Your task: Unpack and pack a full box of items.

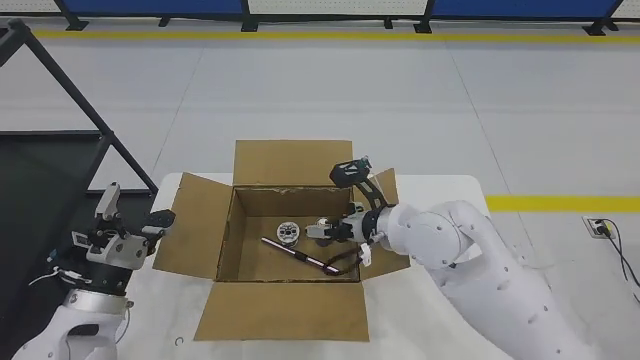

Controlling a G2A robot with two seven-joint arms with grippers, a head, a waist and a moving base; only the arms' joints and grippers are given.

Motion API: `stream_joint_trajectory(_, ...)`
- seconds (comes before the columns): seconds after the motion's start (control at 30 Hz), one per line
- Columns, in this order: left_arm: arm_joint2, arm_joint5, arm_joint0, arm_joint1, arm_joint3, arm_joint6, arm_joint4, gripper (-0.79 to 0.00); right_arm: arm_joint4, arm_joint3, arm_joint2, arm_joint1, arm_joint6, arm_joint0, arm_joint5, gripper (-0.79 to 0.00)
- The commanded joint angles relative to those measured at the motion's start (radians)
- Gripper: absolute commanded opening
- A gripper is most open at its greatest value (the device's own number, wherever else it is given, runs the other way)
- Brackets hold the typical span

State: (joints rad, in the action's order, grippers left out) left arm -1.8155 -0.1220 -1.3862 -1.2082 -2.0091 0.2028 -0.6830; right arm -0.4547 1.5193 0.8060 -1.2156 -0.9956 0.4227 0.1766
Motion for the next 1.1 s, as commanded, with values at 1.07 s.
stream_joint_trajectory(1.07,-0.066,-0.067,-0.045,-0.001,-0.052,0.022,-0.183,0.000,-0.061,-0.390,-0.314,-0.186,0.004,-0.220,-0.088,0.000)
